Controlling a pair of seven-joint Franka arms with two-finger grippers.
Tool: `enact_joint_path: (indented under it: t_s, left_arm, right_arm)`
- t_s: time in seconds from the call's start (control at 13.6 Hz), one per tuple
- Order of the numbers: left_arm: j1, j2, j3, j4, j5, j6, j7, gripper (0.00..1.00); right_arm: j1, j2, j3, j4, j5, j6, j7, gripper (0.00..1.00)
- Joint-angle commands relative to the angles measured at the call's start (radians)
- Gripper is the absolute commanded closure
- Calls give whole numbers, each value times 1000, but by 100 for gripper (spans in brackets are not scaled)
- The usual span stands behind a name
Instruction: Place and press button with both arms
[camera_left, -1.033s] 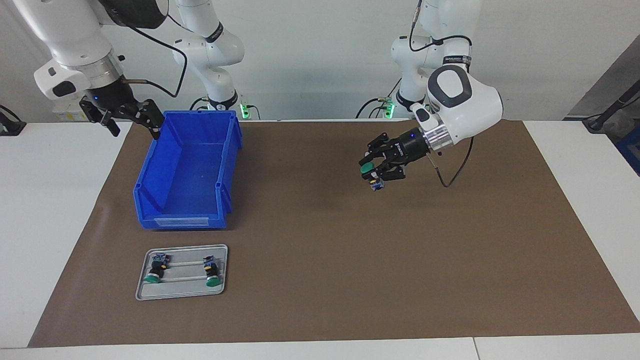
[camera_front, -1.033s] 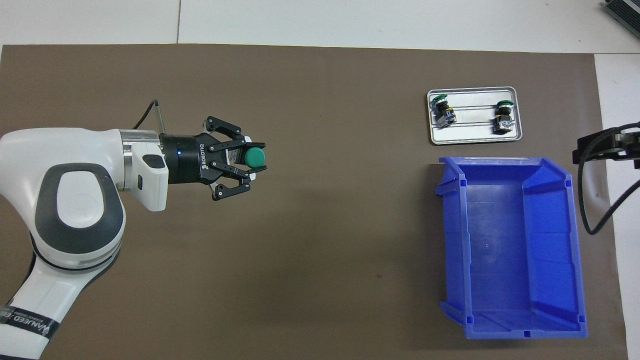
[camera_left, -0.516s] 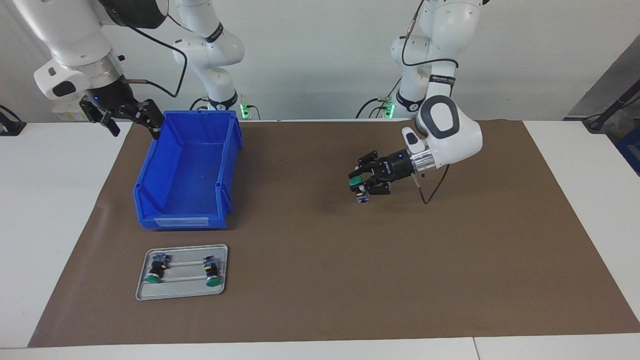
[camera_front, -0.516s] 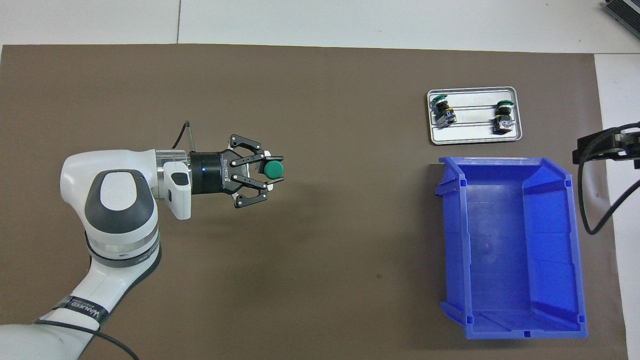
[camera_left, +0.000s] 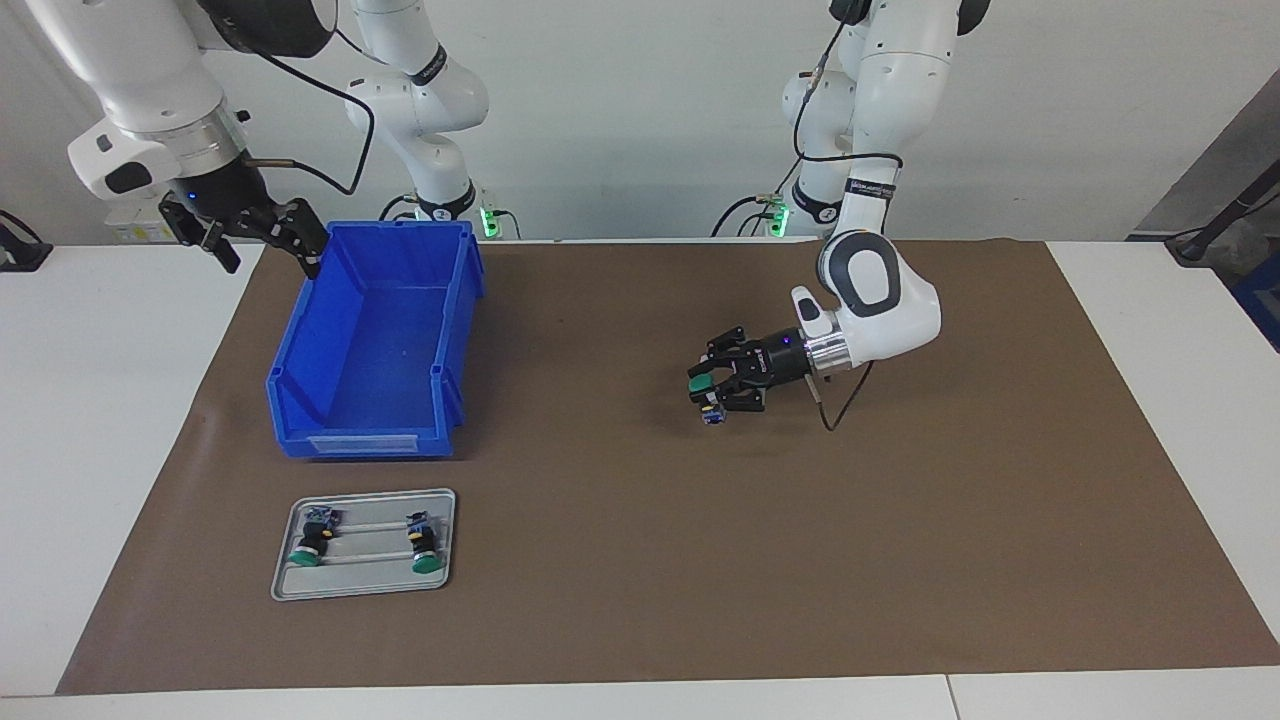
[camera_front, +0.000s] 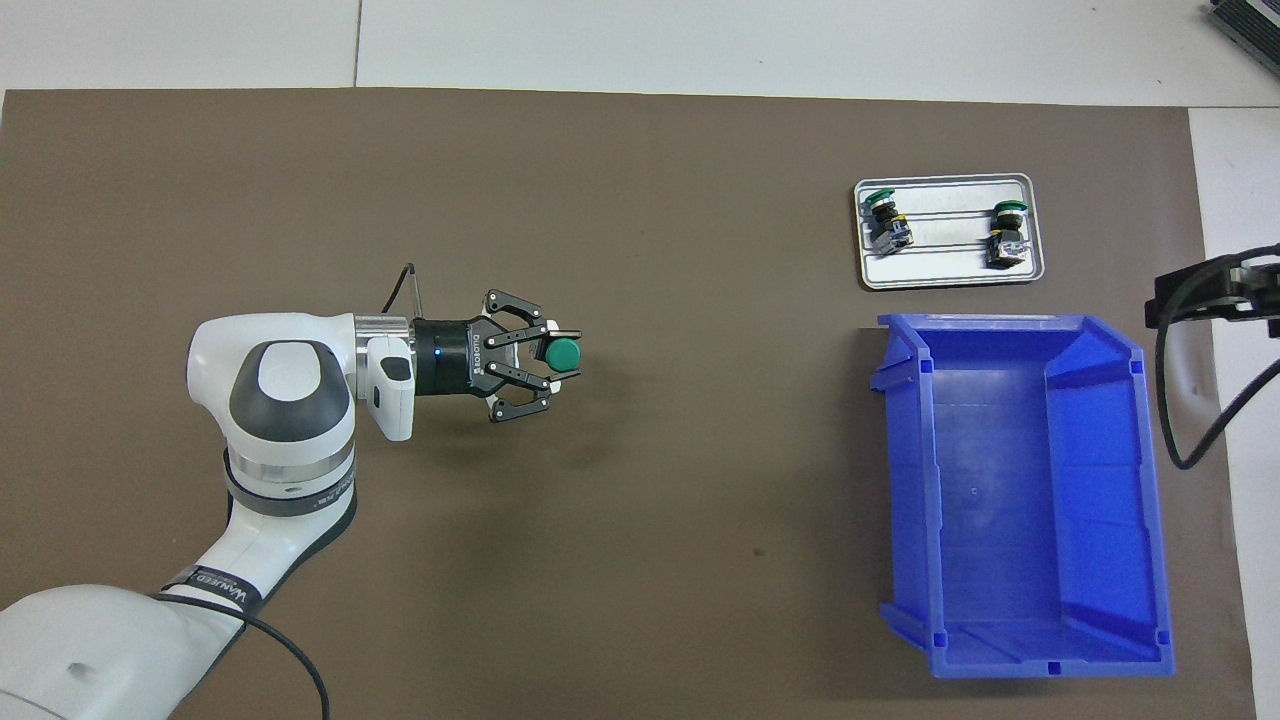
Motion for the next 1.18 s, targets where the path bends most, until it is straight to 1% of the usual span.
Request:
enact_joint_path:
  t_s: [0.0,0.22,0.3,0.44,0.52,0.74,0.96,1.11]
  left_arm:
    - [-5,10,14,2,-27,-76,40,100]
    - [7,16,12,-23,-29,-134,75,100]
    - [15,20,12,-44,-50,-154,85,100]
    - [21,60,12,-53,-90,-199,190,100]
    - [22,68,12,-55,-95,-207,198,100]
    - [33,85,9,-61,-113,-239,200,100]
    - [35,85,8,-108,-179,-262,188,100]
    - [44,85,8,-131,-211,-286,140,100]
  right_arm:
    - [-3,-16,5,-16,6,-7,5,0]
    - [-3,-16,5,-14,6,-7,5,0]
    - [-3,-16,5,-16,6,-7,5,0]
    - [-3,-16,5,-14,6,-7,5,0]
    - [-3,-16,5,-14,6,-7,5,0]
    - [-3,-16,5,-14,6,-7,5,0]
    - [-3,-16,5,-16,6,-7,5,0]
    - [-3,-16,5,-16,6,-7,5,0]
